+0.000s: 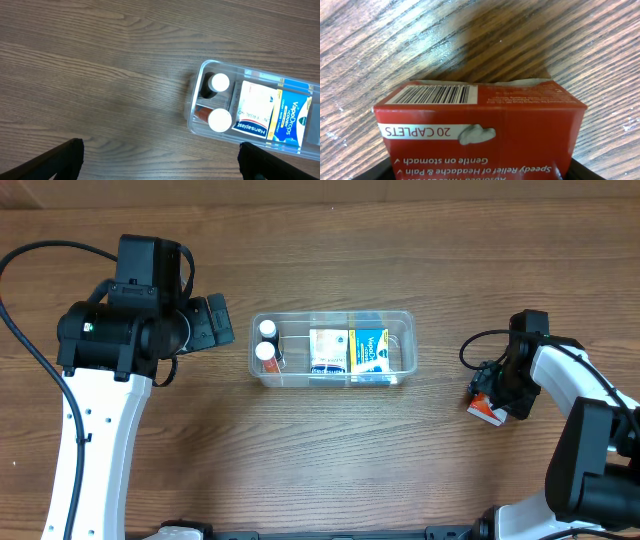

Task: Pack container
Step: 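Grasp the red painkiller box with the right gripper, then lower the red box into the container's right end and release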

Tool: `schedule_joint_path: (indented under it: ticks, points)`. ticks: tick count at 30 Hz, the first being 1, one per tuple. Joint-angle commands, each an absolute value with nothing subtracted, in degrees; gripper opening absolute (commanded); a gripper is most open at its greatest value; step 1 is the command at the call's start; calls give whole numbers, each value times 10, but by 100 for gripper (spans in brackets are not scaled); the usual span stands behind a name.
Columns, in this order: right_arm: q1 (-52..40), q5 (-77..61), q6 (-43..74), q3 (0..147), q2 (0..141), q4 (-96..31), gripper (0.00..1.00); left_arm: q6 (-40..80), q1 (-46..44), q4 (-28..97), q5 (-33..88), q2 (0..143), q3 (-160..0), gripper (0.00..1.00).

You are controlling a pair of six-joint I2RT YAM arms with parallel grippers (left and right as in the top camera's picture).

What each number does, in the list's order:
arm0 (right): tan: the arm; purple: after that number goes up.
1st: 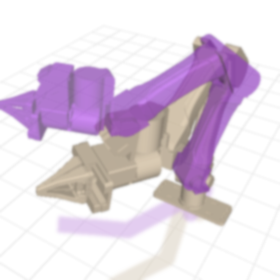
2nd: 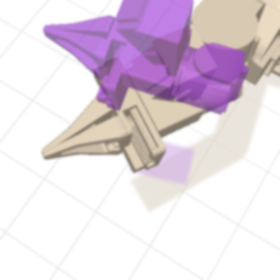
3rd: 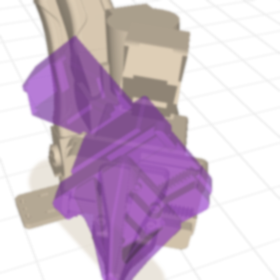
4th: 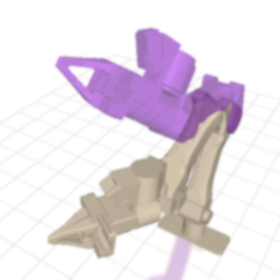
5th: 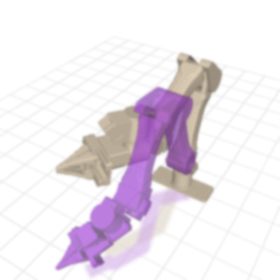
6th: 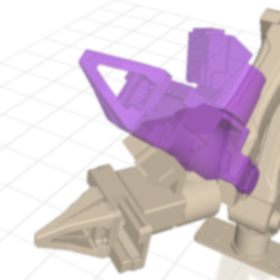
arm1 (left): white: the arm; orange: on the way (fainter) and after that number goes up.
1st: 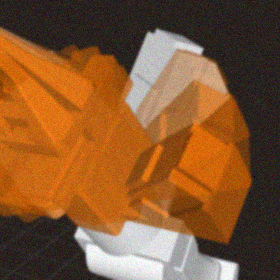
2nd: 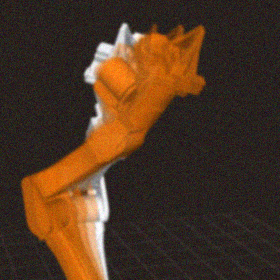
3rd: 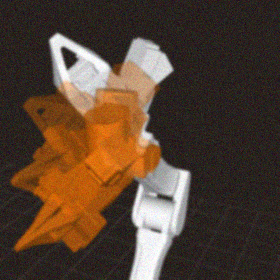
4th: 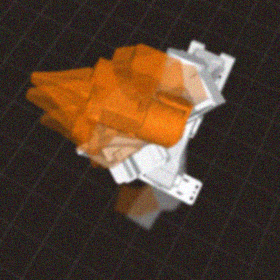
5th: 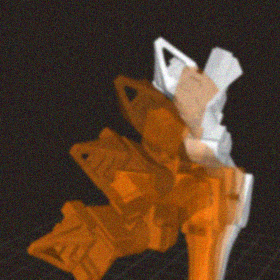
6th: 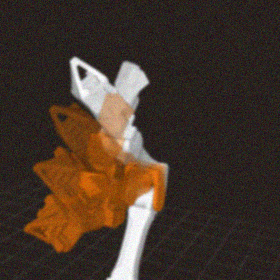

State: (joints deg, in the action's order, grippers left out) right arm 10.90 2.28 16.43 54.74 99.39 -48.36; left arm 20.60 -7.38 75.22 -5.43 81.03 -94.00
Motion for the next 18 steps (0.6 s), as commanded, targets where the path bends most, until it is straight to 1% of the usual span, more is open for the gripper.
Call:
schedule_joint_path:
  ticks: [1, 4, 8, 10, 12, 14, 18]
  points:
    - [112, 22, 165, 557, 1000, -486, 65, 193, -70, 752, -60, 813, -942, 100]
    - [107, 19, 165, 593, 988, -515, 64, 193, -70, 751, -62, 813, -942, 100]
    - [78, 15, 162, 669, 930, -572, 64, 193, -70, 752, -87, 799, -943, 100]
    - [44, 14, 158, 733, 895, -612, 63, 193, -70, 756, -115, 780, -943, 100]
    - [-7, 7, 145, 803, 873, -646, 61, 193, -70, 761, -122, 759, -943, 100]
    - [-79, 7, 145, 880, 869, -673, 61, 199, -69, 761, -123, 739, -943, 100]
    - [-179, 7, 146, 904, 874, -652, 61, 211, -35, 767, -122, 730, -943, 100]
